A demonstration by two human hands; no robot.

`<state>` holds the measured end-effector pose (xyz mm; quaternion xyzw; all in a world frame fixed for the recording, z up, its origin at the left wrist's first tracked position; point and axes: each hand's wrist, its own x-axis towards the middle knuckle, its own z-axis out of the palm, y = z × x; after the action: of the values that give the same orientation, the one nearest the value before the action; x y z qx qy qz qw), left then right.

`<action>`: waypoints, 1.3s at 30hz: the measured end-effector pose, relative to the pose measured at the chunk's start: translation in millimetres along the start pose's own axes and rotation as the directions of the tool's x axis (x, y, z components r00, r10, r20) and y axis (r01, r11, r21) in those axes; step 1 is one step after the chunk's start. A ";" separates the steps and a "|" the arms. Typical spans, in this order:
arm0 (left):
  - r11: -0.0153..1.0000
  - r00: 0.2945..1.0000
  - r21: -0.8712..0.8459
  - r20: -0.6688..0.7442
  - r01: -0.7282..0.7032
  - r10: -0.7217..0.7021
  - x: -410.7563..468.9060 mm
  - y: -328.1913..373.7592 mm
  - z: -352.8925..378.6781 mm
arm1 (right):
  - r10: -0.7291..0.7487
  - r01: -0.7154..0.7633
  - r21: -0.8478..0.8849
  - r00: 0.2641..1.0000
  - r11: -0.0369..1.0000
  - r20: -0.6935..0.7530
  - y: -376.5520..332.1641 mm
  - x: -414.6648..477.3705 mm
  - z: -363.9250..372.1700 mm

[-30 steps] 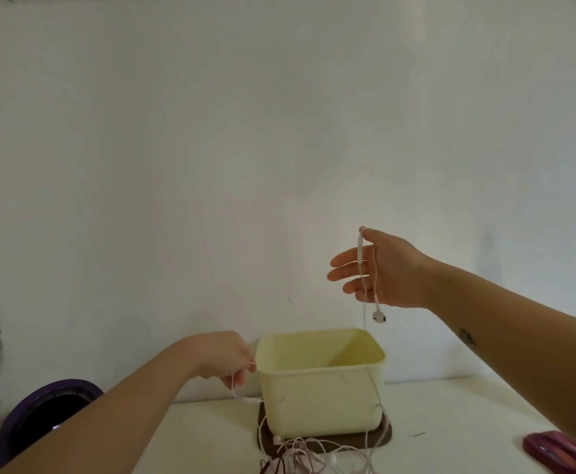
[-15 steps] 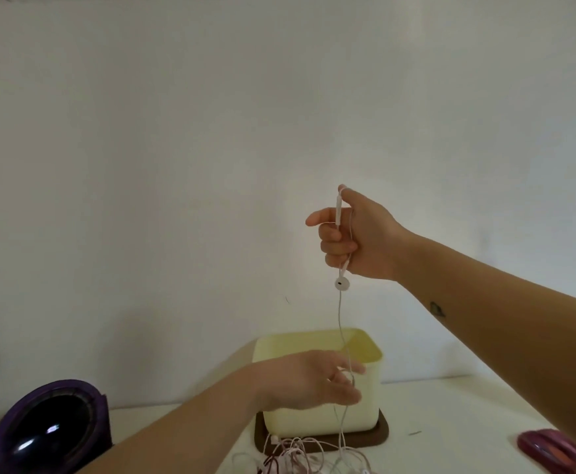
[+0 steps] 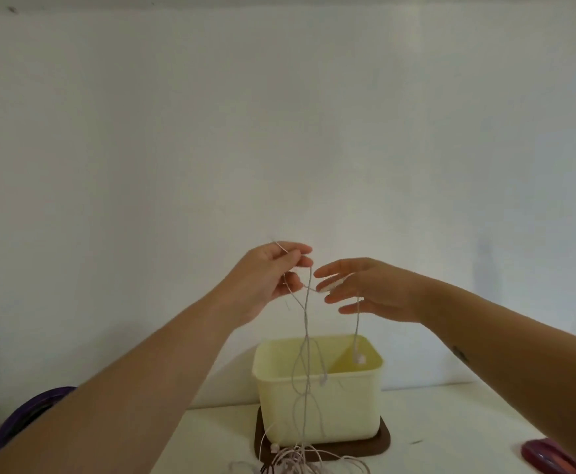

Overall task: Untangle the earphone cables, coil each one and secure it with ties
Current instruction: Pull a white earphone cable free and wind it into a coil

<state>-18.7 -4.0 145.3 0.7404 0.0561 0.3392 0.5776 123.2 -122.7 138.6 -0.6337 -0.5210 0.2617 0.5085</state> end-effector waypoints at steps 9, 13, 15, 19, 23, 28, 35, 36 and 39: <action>0.999 0.993 -0.052 0.118 -0.001 0.007 0.5 35.2 -11.8 | -0.136 0.105 0.355 0.989 0.929 0.063 -10.6 0.5 2.1; 0.998 0.999 0.044 0.030 0.039 -0.040 3.3 41.0 -28.2 | -0.144 0.157 0.046 0.965 0.986 -0.220 -7.9 4.1 -12.2; 0.999 0.997 0.020 -0.072 0.036 -0.035 4.9 42.6 -38.6 | -0.165 0.134 -0.109 0.917 0.985 -0.364 -4.9 6.3 -23.8; 1.000 0.980 -0.017 -0.199 0.020 -0.023 4.9 38.8 -52.1 | -0.076 0.060 -0.048 0.872 0.997 -0.484 5.9 8.0 -38.4; 0.999 0.961 -0.010 -0.272 0.049 -0.050 7.1 27.2 -51.7 | 0.133 -0.028 0.275 0.918 0.961 -0.373 10.5 7.5 -30.9; 0.998 0.923 -0.066 -0.381 0.023 -0.046 9.2 18.3 -48.9 | 0.177 -0.105 0.473 0.978 0.875 -0.110 13.5 11.7 -27.7; 0.998 0.898 0.012 -0.439 0.054 -0.043 6.6 9.0 -63.4 | -0.430 -0.031 -0.779 0.820 0.627 -0.378 26.8 26.6 -31.1; 0.997 0.899 0.041 -0.435 0.062 -0.038 6.0 7.1 -65.0 | -0.449 -0.082 -0.870 0.831 0.486 -0.329 26.0 25.8 -33.1; 0.988 0.903 0.137 -0.430 0.072 -0.006 6.0 2.5 -68.2 | -0.559 -0.108 -0.994 0.825 -0.014 -0.082 18.6 22.1 -41.8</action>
<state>-53.6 53.8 157.1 0.6877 0.2215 0.4766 0.5008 173.6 -116.7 140.4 -0.7435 -0.5100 -0.4274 0.0674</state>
